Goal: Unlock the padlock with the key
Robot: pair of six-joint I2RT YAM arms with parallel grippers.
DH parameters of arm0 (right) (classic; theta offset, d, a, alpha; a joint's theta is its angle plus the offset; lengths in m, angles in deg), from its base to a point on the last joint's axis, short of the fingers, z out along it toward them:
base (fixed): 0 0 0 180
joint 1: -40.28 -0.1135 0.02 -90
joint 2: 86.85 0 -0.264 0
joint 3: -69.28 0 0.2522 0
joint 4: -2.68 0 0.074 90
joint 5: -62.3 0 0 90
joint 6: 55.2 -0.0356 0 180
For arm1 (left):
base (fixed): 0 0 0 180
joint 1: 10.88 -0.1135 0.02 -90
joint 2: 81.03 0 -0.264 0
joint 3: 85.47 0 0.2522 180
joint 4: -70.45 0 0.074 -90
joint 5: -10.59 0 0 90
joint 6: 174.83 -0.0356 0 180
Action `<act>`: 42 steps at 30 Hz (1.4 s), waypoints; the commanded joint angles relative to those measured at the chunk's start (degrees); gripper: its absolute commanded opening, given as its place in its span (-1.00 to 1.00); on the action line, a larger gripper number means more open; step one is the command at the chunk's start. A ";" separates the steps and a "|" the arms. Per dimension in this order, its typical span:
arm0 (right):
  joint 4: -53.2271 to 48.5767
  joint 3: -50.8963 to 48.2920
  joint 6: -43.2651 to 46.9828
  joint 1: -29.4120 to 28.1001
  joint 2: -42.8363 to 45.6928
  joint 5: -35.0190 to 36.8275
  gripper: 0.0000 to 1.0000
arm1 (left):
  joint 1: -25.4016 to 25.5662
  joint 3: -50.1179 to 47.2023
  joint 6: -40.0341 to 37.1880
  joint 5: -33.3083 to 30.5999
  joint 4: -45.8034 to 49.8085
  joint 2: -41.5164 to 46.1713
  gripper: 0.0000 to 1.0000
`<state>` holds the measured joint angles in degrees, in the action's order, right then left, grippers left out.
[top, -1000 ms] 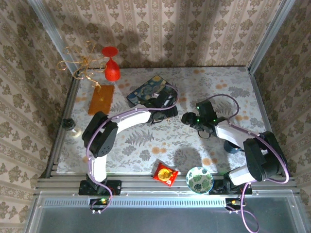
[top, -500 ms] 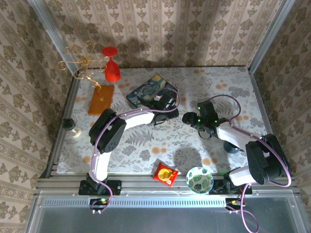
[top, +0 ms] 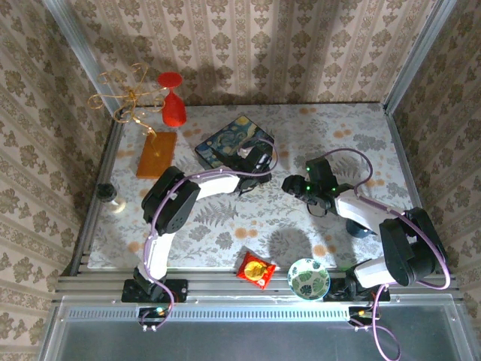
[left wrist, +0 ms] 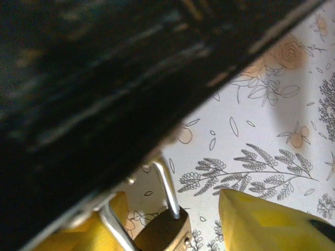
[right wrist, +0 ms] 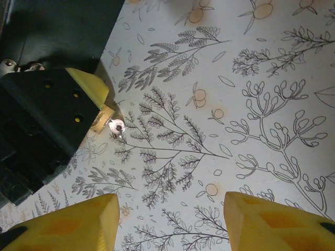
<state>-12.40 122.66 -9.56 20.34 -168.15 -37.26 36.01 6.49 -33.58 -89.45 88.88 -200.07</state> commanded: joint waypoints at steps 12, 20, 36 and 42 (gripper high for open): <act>7.40 -4.15 -6.16 0.23 0.83 -3.76 0.12 | 0.57 -6.36 0.58 0.12 -7.95 6.16 -0.87; 25.46 -7.79 -16.47 0.26 -3.75 -12.94 -0.06 | -0.64 -11.11 6.39 8.24 -15.90 11.73 -0.94; 46.79 -8.45 -24.06 0.42 -14.40 -17.26 -0.42 | -2.97 -13.16 15.07 17.84 -23.44 12.61 -0.92; 49.08 -8.20 -23.99 1.53 -15.02 -17.91 -0.53 | -3.39 -13.28 15.91 18.86 -24.56 12.78 -0.92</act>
<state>33.26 114.68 -33.18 21.19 -181.96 -53.94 33.04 -6.87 -18.37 -72.60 69.36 -189.78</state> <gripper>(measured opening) 0.240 0.135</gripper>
